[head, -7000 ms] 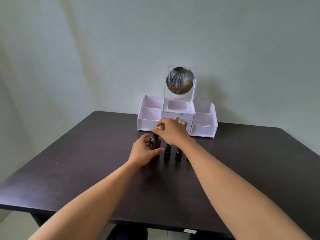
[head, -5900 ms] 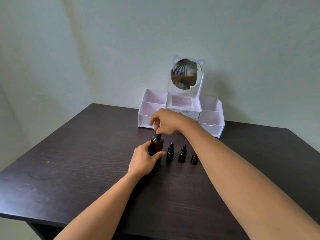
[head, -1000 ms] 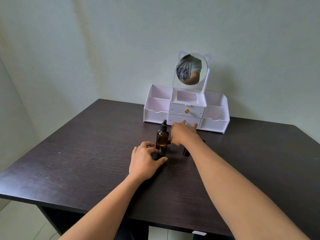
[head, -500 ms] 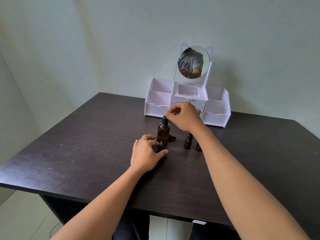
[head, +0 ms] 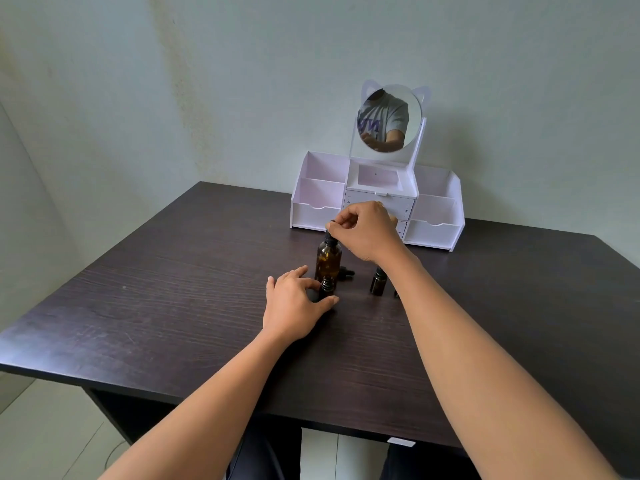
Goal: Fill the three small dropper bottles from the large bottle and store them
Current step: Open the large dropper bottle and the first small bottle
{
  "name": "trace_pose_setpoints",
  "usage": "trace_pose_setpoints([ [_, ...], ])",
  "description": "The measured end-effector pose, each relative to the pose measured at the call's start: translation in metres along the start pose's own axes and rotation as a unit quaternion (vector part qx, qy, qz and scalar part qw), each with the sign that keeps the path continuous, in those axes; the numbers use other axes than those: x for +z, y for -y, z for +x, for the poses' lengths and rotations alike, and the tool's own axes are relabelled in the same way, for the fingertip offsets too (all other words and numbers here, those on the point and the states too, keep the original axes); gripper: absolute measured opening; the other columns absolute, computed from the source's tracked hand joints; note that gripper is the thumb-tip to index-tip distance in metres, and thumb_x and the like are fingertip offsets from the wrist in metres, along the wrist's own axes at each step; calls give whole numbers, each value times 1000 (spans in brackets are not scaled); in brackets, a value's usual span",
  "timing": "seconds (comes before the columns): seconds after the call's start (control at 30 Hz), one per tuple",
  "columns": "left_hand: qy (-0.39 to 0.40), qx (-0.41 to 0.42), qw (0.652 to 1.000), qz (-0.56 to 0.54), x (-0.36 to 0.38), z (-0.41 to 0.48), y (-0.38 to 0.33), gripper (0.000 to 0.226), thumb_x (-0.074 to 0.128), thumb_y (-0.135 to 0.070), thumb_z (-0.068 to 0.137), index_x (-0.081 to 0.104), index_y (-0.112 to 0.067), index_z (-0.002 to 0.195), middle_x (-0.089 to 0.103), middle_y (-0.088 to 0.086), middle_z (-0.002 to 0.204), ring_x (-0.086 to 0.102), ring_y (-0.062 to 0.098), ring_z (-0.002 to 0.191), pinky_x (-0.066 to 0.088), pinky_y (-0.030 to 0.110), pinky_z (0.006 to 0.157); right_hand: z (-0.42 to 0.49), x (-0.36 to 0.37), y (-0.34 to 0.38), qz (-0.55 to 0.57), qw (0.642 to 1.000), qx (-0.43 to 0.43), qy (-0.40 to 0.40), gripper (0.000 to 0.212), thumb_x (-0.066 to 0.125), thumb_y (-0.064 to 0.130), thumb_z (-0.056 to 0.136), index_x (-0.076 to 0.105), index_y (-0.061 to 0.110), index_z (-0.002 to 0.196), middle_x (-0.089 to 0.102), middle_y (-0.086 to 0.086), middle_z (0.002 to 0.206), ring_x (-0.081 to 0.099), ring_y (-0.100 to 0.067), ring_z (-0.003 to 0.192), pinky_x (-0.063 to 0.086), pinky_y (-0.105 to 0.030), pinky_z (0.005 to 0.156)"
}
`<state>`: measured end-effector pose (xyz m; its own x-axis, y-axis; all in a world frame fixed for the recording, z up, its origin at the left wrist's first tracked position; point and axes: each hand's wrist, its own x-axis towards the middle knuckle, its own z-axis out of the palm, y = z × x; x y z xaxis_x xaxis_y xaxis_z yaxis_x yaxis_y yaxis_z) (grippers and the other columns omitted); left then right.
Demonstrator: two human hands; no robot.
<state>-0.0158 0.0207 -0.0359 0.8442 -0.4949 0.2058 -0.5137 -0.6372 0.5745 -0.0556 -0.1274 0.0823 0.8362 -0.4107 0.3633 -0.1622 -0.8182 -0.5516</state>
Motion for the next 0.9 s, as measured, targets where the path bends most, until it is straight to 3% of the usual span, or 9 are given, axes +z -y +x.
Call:
trace_pose_setpoints([
  [0.13,2,-1,1000,5,1,1,0,52,68,-64,79,69,-31,119,40,-2,155,35,19,143,10,54,120,-1,1,-1,15,1000,3,-5,20,72,43,84,73,24,89,69,12,81,63,-10,86,34,-36,88],
  [0.33,-1,1,1000,1,1,1,1,51,68,-64,79,69,-31,119,40,-3,155,35,18,142,9,53,119,-3,1,2,4,1000,-16,-6,10,65,30,92,71,22,88,68,8,83,51,-9,84,30,-36,87],
  [0.57,-3,3,1000,-4,0,0,1,51,68,-63,79,69,-31,119,39,-3,155,33,18,143,9,52,120,-1,3,2,33,999,17,-15,20,73,44,83,71,24,88,67,11,77,63,-11,84,38,-37,90],
  [0.8,-4,4,1000,-3,-1,-1,1,52,68,-63,79,69,-31,119,39,-2,155,34,18,143,10,52,120,-4,0,7,10,1000,-12,-16,9,67,26,89,69,21,82,67,7,76,59,-12,80,41,-42,95],
  [0.9,-5,0,1000,-5,-1,-1,0,52,69,-63,79,69,-30,119,39,-3,155,34,17,143,8,52,120,-5,1,6,31,999,-3,-28,8,71,31,84,70,24,82,67,10,76,63,-12,80,46,-46,95],
])
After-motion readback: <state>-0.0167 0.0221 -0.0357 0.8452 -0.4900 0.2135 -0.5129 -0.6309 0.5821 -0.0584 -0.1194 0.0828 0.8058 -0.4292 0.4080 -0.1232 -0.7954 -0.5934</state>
